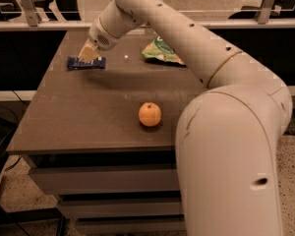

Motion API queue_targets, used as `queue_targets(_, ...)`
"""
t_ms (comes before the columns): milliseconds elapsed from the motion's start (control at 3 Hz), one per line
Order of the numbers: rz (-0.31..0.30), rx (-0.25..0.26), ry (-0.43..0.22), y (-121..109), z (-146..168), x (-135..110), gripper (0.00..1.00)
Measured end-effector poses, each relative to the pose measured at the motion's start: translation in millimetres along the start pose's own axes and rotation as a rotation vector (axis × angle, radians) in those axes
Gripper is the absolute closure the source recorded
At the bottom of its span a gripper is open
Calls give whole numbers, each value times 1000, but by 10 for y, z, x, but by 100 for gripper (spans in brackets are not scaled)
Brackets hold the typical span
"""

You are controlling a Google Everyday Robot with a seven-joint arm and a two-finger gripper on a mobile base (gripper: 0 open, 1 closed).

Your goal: Pick rxbar blueberry

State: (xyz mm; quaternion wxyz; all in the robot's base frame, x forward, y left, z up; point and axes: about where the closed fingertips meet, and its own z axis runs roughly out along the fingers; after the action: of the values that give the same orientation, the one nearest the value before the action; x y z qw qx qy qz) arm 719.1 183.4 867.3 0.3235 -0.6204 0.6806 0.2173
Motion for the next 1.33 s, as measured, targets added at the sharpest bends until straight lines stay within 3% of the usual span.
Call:
queue_targets(667,-3,-3,72,-251,-165,3,13)
queue_targets(1000,3,1,116,-339,-135,96,0)
queue_targets(1333,15,0,149,-399,-51,186,0)
